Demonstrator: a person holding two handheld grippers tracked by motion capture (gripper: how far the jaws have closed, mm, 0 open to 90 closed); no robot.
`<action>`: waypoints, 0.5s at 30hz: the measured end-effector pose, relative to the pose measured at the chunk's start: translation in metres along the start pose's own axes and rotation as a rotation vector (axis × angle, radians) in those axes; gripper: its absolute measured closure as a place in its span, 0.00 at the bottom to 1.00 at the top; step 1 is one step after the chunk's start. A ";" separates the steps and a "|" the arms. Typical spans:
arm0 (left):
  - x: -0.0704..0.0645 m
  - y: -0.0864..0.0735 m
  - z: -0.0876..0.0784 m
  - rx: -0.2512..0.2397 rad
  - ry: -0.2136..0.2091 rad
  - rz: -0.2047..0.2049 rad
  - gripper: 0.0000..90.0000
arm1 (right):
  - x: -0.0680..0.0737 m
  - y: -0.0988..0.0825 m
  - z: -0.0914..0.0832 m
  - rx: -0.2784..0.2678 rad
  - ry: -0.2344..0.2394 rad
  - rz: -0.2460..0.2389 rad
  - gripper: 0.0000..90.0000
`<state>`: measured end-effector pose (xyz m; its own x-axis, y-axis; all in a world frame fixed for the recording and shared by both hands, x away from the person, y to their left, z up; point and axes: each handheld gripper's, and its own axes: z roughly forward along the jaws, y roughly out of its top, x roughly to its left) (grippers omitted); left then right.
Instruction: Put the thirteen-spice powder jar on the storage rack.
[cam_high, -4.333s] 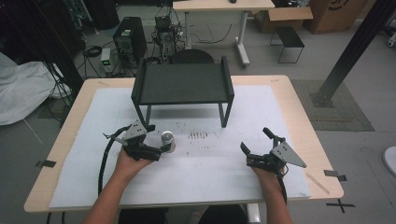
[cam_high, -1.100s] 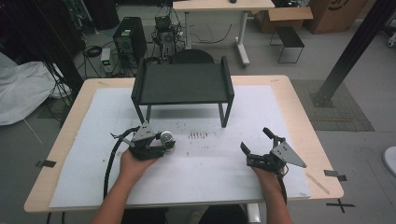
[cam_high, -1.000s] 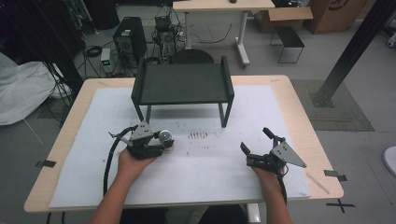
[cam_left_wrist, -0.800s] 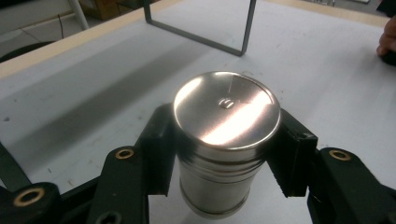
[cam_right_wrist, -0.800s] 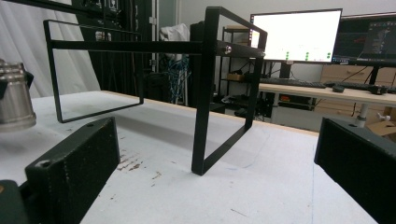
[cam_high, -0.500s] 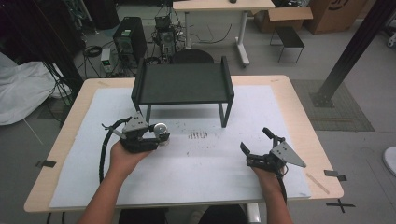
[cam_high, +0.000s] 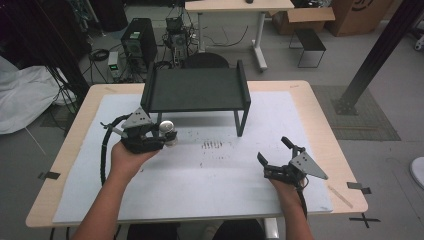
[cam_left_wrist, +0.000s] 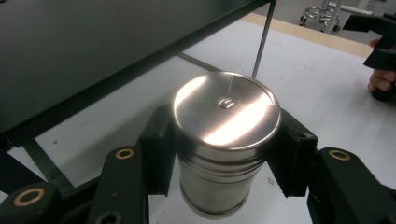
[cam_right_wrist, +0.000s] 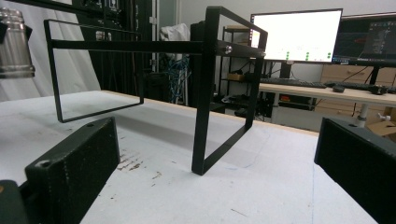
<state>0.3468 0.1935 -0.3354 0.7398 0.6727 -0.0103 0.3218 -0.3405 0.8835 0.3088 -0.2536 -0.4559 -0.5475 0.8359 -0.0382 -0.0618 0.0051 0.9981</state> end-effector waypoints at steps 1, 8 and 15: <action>0.001 0.002 -0.001 -0.001 0.000 -0.003 0.55 | 0.000 0.000 0.000 0.000 0.000 -0.001 0.00; 0.005 0.021 -0.004 -0.004 0.007 0.005 0.55 | 0.000 0.000 0.000 -0.001 0.000 0.001 0.00; 0.009 0.038 -0.002 -0.001 0.020 0.009 0.55 | 0.000 0.000 0.000 -0.001 0.000 -0.001 0.00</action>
<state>0.3644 0.1878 -0.3014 0.7309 0.6825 0.0068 0.3146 -0.3457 0.8840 0.3087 -0.2536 -0.4560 -0.5473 0.8360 -0.0387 -0.0630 0.0049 0.9980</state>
